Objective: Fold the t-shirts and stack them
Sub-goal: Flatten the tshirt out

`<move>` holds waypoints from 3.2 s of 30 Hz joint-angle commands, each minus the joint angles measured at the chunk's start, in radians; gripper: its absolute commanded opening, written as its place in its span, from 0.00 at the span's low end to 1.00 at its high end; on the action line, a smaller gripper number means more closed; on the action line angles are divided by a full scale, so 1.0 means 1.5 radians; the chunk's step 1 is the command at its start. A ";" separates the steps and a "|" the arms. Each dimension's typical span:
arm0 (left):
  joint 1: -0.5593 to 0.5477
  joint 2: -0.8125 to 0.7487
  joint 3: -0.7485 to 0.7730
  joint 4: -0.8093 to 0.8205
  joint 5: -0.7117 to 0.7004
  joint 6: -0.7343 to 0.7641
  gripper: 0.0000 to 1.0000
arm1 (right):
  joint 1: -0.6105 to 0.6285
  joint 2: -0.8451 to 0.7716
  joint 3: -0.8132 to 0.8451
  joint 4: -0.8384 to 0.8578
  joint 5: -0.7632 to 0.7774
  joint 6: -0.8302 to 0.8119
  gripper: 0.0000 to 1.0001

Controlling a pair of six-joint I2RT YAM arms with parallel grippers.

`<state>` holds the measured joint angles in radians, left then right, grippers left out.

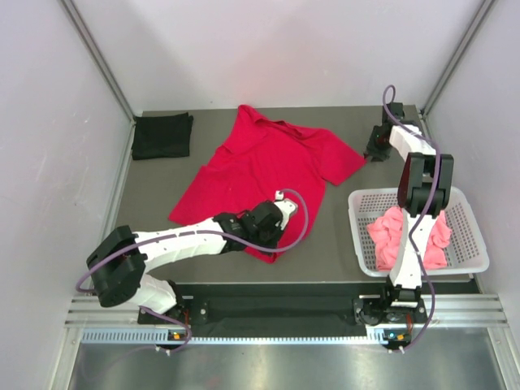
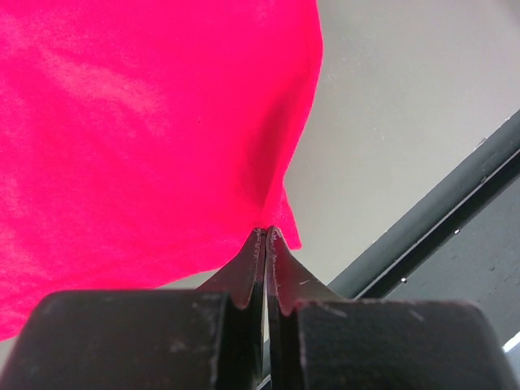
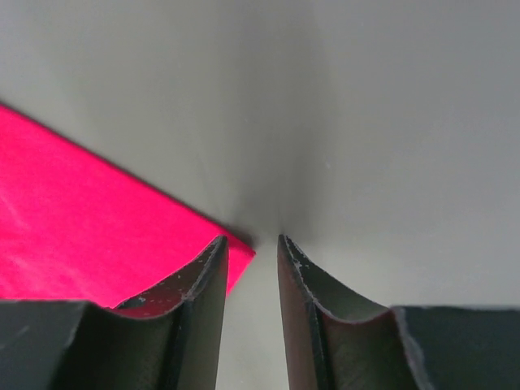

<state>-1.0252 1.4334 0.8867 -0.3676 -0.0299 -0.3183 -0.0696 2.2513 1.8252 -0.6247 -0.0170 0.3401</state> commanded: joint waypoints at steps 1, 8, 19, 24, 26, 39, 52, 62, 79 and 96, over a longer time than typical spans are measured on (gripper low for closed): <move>0.010 -0.004 0.009 0.012 0.017 0.019 0.00 | -0.004 -0.005 -0.006 0.009 -0.014 -0.009 0.31; 0.019 -0.012 0.002 0.015 0.043 0.019 0.00 | -0.003 -0.001 -0.013 0.019 -0.024 -0.012 0.30; 0.025 -0.024 -0.012 0.022 0.059 0.020 0.00 | 0.008 -0.009 -0.029 0.019 -0.022 -0.004 0.25; 0.027 -0.040 -0.017 0.022 0.056 0.018 0.00 | 0.009 -0.006 -0.028 0.027 -0.046 0.007 0.03; 0.029 -0.047 -0.017 0.019 0.053 0.016 0.00 | 0.009 -0.021 -0.028 0.035 -0.060 0.017 0.00; 0.034 -0.258 0.082 -0.084 -0.112 -0.017 0.00 | -0.024 -0.250 0.082 0.168 -0.054 0.147 0.00; 0.035 -0.399 0.343 -0.202 -0.220 0.076 0.00 | -0.142 -0.387 0.208 0.317 -0.194 0.360 0.00; 0.035 -0.350 0.552 -0.176 -0.203 0.123 0.00 | -0.240 -0.403 0.320 0.388 -0.243 0.504 0.00; 0.035 -0.255 0.572 -0.025 -0.464 0.350 0.00 | -0.091 -0.144 0.458 0.540 -0.166 0.577 0.00; 0.035 -0.347 0.634 -0.057 -0.393 0.271 0.00 | -0.079 -0.279 0.442 0.567 -0.160 0.637 0.00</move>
<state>-0.9752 0.9466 1.7699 -0.4812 -0.6910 0.1211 -0.1780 1.9697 2.4554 0.1360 -0.2886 1.2697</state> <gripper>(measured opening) 0.011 0.006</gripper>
